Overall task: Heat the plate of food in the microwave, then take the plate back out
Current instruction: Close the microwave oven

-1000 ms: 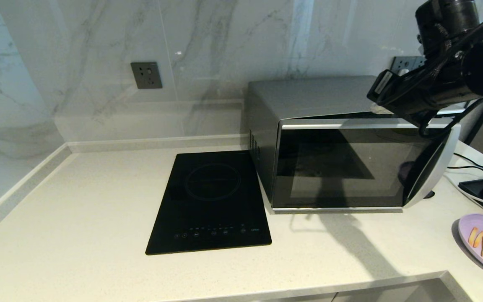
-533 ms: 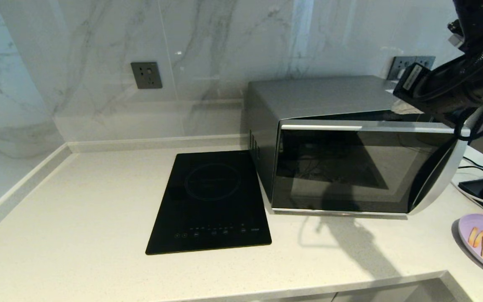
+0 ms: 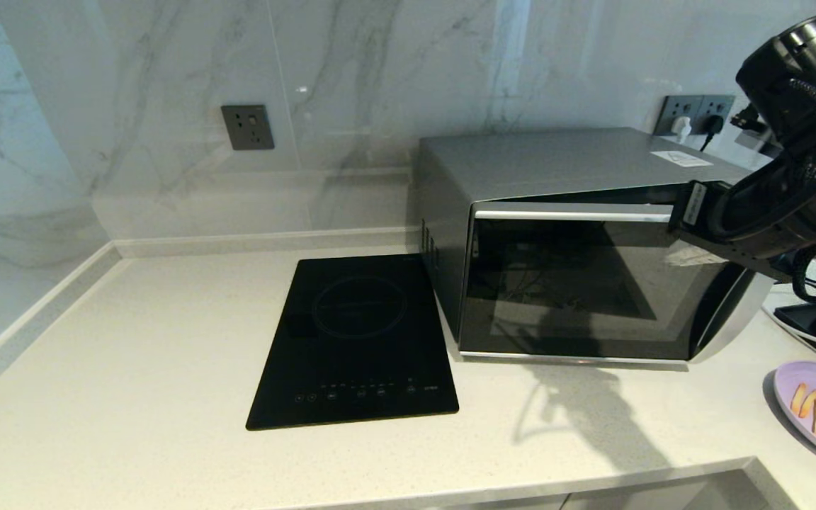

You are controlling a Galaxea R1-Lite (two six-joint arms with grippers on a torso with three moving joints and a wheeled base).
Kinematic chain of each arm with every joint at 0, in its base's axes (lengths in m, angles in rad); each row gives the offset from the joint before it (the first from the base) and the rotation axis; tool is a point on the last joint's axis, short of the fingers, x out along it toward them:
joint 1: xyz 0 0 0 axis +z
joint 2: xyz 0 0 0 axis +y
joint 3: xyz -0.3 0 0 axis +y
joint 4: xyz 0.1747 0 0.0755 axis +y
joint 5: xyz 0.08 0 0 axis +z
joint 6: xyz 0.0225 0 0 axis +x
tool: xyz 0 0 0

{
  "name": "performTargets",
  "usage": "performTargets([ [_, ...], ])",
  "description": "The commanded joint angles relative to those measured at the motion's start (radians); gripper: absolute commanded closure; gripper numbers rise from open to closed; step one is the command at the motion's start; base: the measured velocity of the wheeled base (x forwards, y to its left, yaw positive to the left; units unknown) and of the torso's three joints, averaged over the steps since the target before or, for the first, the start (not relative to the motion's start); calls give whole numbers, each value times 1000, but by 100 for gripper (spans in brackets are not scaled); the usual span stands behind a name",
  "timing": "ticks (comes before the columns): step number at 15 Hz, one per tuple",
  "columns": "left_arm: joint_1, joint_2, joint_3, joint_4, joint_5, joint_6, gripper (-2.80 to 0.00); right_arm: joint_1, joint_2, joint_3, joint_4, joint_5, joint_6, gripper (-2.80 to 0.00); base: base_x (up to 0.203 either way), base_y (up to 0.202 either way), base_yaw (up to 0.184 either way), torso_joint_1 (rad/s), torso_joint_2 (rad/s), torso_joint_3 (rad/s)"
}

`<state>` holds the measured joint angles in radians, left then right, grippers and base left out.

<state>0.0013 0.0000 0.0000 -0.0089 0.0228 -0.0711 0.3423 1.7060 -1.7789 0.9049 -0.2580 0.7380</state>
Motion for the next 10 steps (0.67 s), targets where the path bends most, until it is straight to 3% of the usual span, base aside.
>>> performTargets([
  [1, 0, 2, 0, 0, 0, 0, 0, -7, 41, 2, 2, -7, 10, 0, 0, 0, 0, 0, 0, 0],
  [5, 0, 2, 0, 0, 0, -1, 0, -28, 113, -61, -7, -35, 41, 0, 0, 0, 0, 0, 0, 0],
  [8, 0, 2, 0, 0, 0, -1, 0, -32, 162, -120, -103, -131, 67, 0, 0, 0, 0, 0, 0, 0],
  [10, 0, 2, 0, 0, 0, -1, 0, -31, 180, -153, -126, -133, 67, 0, 0, 0, 0, 0, 0, 0],
])
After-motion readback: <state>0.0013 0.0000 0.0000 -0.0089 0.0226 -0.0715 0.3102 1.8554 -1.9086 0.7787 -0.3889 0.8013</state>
